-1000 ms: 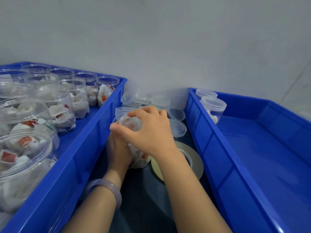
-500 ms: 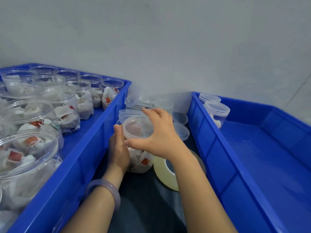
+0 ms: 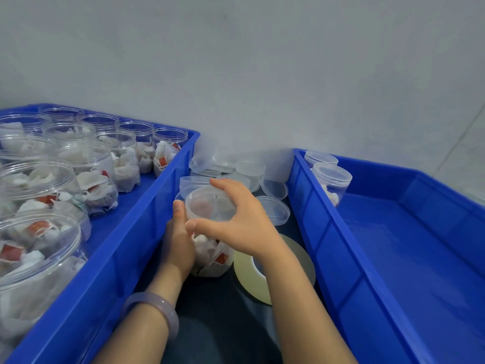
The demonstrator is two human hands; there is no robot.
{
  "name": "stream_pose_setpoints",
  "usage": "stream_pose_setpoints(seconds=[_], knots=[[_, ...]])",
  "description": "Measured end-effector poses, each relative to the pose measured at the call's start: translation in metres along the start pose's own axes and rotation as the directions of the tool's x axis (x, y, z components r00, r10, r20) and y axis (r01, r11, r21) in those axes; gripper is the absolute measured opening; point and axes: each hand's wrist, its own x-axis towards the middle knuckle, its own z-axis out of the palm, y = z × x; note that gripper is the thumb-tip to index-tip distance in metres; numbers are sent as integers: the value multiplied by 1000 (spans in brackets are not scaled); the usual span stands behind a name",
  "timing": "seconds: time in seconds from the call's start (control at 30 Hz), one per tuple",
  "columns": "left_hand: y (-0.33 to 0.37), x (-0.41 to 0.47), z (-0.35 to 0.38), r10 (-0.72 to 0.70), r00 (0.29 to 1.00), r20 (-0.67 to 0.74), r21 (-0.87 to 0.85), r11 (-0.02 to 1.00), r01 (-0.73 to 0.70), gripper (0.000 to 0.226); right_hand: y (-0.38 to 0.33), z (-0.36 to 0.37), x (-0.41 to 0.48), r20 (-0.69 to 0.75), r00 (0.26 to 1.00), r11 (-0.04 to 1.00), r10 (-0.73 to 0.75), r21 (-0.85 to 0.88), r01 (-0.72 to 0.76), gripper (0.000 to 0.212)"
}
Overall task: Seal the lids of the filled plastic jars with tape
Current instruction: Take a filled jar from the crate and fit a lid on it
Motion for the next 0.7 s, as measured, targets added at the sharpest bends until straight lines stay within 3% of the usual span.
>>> stream_pose_setpoints(seconds=[0.13,0.27,0.33,0.37,0.4,0.47,0.5,0.6,0.7], knots=[[-3,0,2,-14,992,-129,57,998,21,62,-3,4,2,-28,998,997,56,58,-54,76],[-7,-1,6,188,944,-270,339,936,-89,53,-8,24,-1,-206,975,995,82,64,-70,78],[-8,-1,5,228,941,-251,412,905,-110,48,-9,35,-3,-288,956,998,62,24,-57,75],[-11,1,2,230,947,-225,391,911,-129,46,-8,37,-3,-310,950,999,48,14,-45,74],[-13,4,-1,161,969,-188,257,960,-109,46,-6,37,-3,-322,946,999,37,14,-34,72],[-11,5,-4,-64,996,-60,-89,994,58,62,-2,31,-3,-296,955,999,29,38,-19,71],[-8,4,-5,-112,994,-14,-145,983,109,66,1,27,-3,-260,965,998,27,56,-13,72],[-7,1,-3,-114,993,-20,-100,989,111,66,5,23,-6,-195,981,994,18,111,4,74],[-8,-1,-1,14,980,-199,103,995,7,65,1,34,-8,-307,951,990,28,143,17,73]])
